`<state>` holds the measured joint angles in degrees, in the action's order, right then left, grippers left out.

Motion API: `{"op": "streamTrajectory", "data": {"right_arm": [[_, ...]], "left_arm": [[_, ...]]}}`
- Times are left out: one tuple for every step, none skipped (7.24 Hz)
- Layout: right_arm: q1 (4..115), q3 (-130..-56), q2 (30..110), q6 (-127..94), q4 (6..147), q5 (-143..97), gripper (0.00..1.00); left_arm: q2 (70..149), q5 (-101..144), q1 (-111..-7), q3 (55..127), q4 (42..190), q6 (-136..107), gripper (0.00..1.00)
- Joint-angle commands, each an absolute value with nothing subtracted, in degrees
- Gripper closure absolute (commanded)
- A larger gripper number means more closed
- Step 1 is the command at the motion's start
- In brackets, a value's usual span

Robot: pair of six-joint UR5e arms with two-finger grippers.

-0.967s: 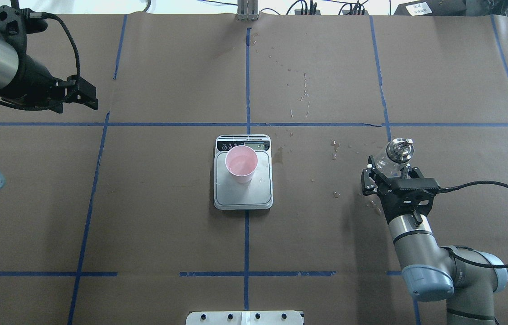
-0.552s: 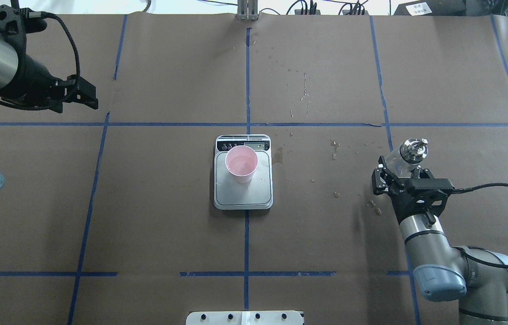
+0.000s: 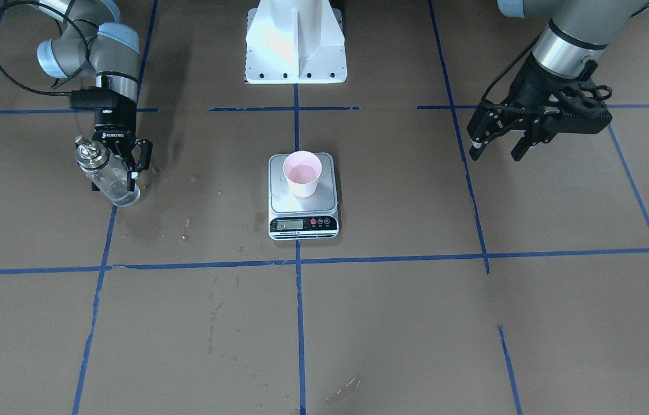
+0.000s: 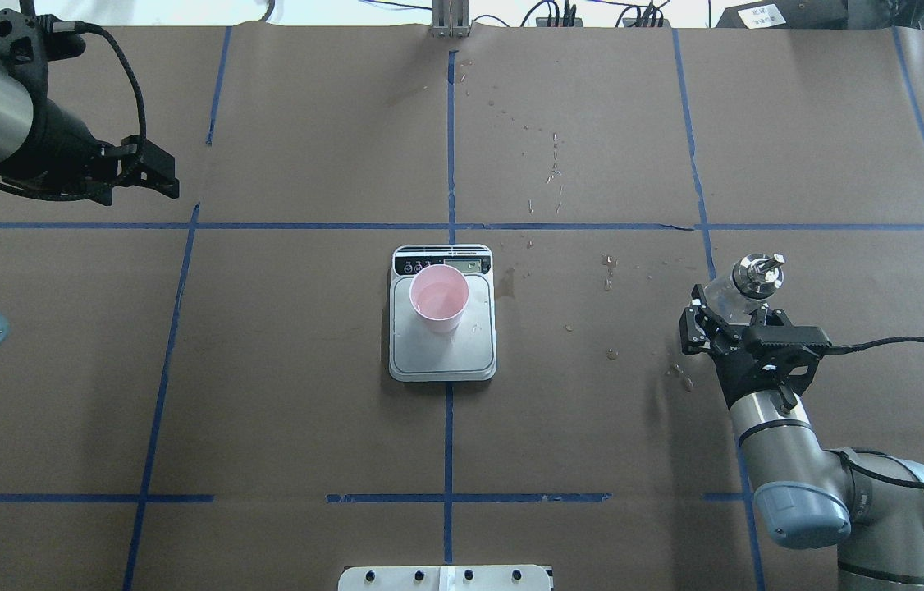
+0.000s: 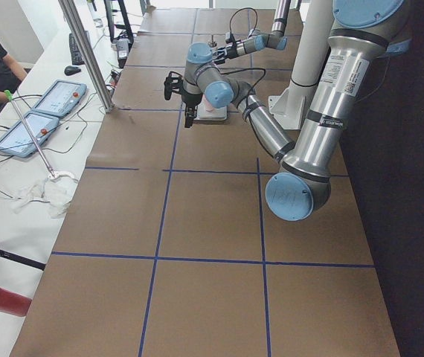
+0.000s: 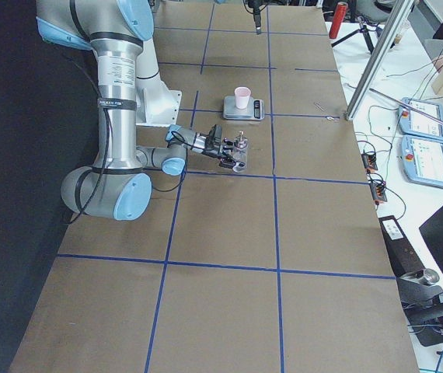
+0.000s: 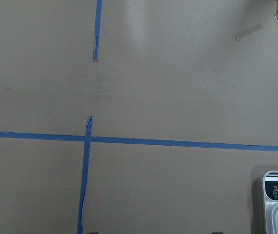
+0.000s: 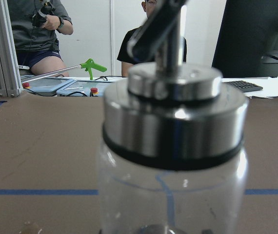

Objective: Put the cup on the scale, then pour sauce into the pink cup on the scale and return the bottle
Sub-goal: 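Lower the bottle onto the table with the right gripper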

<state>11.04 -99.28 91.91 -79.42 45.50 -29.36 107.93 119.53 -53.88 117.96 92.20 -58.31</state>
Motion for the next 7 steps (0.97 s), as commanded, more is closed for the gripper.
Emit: {"op": "streamTrajectory", "data": {"right_arm": [[10.9,-98.9,91.8,-79.5,45.5,-29.4,1.00],[10.8,-98.8,91.8,-80.3,45.5,-29.4,1.00],[10.8,-98.5,91.8,-80.4,45.5,-29.5,1.00],[10.7,-98.5,91.8,-80.4,45.5,-29.5,1.00],[10.7,-98.4,91.8,-80.4,45.5,-29.6,1.00],[10.6,-98.4,91.7,-80.4,45.5,-29.6,1.00],[10.6,-98.3,91.7,-80.5,45.5,-29.7,1.00]], "left_arm": [[107.8,119.6,-53.9,117.9,92.2,-58.4,0.17],[107.8,119.5,-53.9,117.9,92.2,-58.4,0.17],[107.8,119.5,-53.9,117.9,92.2,-58.4,0.17],[107.8,119.5,-53.9,117.9,92.2,-58.4,0.17],[107.8,119.5,-53.9,117.9,92.2,-58.3,0.17],[107.8,119.5,-53.9,117.9,92.2,-58.3,0.17],[107.8,119.5,-53.9,117.9,92.2,-58.3,0.17]]}}
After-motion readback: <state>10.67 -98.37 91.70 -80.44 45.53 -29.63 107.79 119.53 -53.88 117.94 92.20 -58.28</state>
